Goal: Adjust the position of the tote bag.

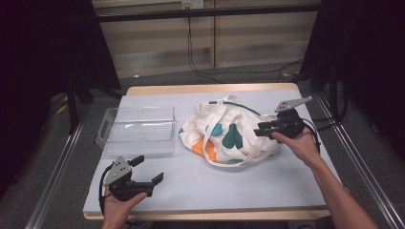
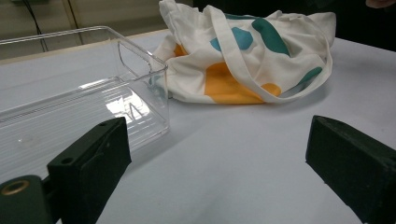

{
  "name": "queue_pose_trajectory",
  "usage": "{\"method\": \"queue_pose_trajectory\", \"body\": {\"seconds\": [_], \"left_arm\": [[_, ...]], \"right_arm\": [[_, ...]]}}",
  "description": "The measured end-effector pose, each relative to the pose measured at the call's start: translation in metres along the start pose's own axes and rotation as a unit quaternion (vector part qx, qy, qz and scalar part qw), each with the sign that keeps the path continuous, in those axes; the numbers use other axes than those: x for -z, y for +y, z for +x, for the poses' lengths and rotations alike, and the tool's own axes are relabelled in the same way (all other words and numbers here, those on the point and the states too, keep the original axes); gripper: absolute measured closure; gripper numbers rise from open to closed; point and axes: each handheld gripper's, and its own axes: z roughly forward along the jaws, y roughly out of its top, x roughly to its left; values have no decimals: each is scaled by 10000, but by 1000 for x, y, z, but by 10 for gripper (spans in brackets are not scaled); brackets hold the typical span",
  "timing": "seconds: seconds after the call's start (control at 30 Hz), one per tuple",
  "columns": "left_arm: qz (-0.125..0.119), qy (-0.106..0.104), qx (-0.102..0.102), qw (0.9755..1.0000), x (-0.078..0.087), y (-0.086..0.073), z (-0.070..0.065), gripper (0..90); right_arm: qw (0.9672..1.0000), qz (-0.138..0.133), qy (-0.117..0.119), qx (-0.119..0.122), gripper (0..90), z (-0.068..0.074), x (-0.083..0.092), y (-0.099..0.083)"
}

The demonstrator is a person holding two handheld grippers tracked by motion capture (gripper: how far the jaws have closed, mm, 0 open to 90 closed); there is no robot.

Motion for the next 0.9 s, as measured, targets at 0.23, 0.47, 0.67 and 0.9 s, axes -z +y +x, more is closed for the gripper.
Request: {"method": "queue_pose_trajectory", "body": {"seconds": [0.23,0.47,0.67,0.9], "left_arm": [[102,2,66,9999,-2,-1,2,68],[117,-17,20,9999,-1,-1,3,68],[141,-39,-28,9999,-2,0,0,68],[148,-30,-1,9999,-3,-1,2,74]], "right_arm": [[9989,354,190,-249,668,-15,-15,13],[9975,686,-32,-168,700,-32,-26,29],[9942,1068,-46,-132,705,-45,-37,43],[9874,1535,-224,-317,683,-61,-49,48]]}}
